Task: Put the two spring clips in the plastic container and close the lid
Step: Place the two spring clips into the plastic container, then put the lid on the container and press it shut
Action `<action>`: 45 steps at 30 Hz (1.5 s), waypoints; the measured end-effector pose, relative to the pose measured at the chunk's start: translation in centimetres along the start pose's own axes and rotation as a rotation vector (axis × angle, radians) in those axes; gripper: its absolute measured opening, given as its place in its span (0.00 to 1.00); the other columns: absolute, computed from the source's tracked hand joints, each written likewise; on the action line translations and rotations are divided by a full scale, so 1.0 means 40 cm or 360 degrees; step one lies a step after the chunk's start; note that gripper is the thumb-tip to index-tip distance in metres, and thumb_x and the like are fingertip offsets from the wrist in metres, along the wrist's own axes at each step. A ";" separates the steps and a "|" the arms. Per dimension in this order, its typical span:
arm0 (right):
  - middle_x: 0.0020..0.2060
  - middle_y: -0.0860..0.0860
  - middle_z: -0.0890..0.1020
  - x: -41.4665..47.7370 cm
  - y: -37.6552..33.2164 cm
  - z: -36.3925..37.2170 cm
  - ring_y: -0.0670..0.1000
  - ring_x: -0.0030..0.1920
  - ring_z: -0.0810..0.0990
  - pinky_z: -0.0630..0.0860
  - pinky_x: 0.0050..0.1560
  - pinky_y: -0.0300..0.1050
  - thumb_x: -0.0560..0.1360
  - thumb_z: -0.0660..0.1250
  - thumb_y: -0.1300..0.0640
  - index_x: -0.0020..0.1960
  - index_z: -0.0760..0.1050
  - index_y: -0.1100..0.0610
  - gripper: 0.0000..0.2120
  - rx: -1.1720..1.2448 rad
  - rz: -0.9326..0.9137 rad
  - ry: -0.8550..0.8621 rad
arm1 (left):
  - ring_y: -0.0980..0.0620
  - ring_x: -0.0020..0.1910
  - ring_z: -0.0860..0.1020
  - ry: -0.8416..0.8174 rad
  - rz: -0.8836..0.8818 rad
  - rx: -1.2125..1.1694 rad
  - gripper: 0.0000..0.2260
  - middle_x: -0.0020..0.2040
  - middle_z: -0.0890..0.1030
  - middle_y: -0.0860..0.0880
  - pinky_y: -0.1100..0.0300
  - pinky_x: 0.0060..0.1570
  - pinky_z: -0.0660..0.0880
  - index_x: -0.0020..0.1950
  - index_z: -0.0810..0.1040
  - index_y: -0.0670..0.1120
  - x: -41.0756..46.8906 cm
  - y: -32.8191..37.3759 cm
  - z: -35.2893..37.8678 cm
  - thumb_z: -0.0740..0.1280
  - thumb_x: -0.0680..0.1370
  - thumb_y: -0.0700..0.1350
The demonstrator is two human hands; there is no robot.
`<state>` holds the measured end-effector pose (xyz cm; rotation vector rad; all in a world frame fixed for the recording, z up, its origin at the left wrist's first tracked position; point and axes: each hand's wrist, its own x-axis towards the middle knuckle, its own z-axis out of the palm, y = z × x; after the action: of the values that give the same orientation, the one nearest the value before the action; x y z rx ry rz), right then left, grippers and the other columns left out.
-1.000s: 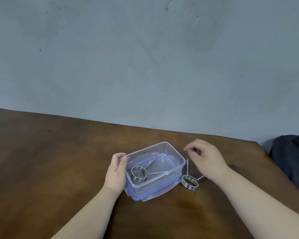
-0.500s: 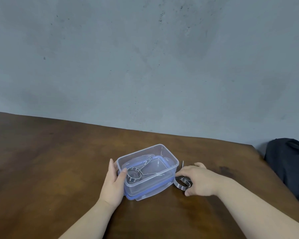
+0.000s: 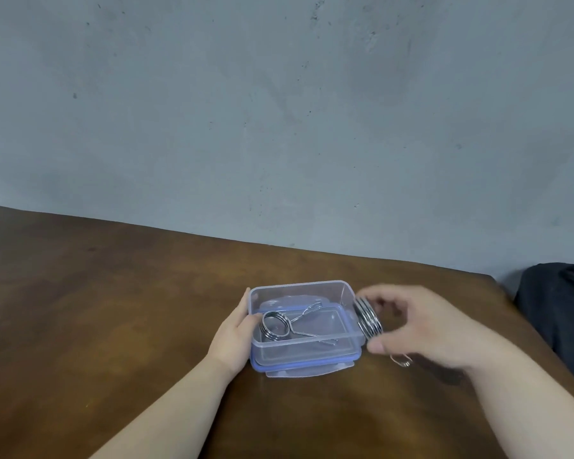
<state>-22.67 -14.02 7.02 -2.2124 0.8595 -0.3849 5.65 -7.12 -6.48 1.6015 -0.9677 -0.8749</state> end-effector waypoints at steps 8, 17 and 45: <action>0.43 0.47 0.84 0.231 -0.141 0.085 0.52 0.43 0.82 0.81 0.46 0.52 0.59 0.78 0.39 0.47 0.81 0.45 0.20 -0.0292 0.0002 0.0077 | 0.56 0.69 0.72 -0.0102 0.0083 0.0228 0.27 0.70 0.76 0.58 0.49 0.70 0.67 0.75 0.65 0.66 0.025 -0.034 -0.006 0.58 0.74 0.60; 0.39 0.47 0.84 0.313 0.005 0.231 0.50 0.39 0.81 0.77 0.36 0.47 0.63 0.75 0.42 0.44 0.80 0.49 0.15 -0.0877 0.0303 -0.0328 | 0.60 0.67 0.70 -0.0035 0.0152 0.0231 0.24 0.70 0.73 0.59 0.67 0.59 0.64 0.79 0.63 0.57 0.030 -0.048 -0.008 0.58 0.82 0.49; 0.41 0.48 0.72 0.068 0.057 0.209 0.53 0.41 0.73 0.68 0.41 0.47 0.83 0.58 0.49 0.43 0.68 0.52 0.12 -0.1110 -0.0017 0.0023 | 0.54 0.79 0.56 -0.0231 0.0141 0.0251 0.33 0.78 0.61 0.56 0.60 0.74 0.53 0.79 0.59 0.54 -0.033 -0.072 -0.034 0.66 0.75 0.42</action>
<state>-17.59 -12.70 -0.40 -2.8473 1.1093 -0.1050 6.80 -4.97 -8.90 1.6304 -1.2269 -0.8806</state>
